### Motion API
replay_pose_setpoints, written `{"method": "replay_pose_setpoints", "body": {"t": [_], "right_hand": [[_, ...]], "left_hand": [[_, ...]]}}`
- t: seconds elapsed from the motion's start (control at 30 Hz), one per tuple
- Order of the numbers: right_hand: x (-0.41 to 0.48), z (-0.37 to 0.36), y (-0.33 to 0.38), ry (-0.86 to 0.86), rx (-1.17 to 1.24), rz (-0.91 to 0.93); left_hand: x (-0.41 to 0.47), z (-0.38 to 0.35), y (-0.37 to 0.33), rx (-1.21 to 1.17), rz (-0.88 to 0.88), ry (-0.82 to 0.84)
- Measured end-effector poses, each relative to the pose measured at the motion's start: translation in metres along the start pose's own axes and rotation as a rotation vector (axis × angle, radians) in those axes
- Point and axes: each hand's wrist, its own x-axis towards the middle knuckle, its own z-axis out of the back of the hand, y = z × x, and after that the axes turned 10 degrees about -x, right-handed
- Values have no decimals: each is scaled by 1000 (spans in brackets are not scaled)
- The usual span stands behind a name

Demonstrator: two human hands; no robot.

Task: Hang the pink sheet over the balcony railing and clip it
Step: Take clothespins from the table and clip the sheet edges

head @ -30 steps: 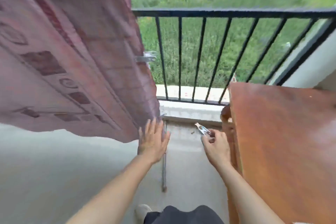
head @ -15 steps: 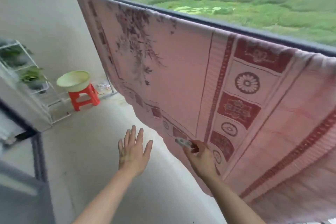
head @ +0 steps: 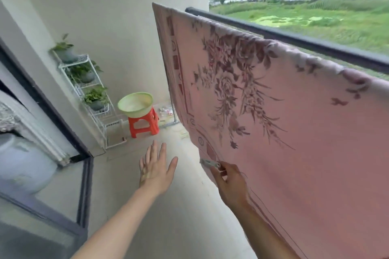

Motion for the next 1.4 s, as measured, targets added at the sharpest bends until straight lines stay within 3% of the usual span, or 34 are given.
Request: {"method": "replay_pose_setpoints", "body": {"t": [0.2,0.43,0.67,0.93,1.2,1.4], "right_hand": [[173,-49,70,28,111,19],[319,-154,165,76,172,103],[440,-242,248,-12,166,36],[577,-281,317,-142,180,89],[776,-345,355,-208,365,59],[921,-343,425,-277,504,128]], "left_hand": [[146,52,18,-65,9,-93],[306,98,113,-119,10,-179],[474,137,194,-133,-57,-88],[667,173,204,-210,-185,-66],[887,164,213,-240,-166,-24],[1042,199,183,-239,-237,-59]]}}
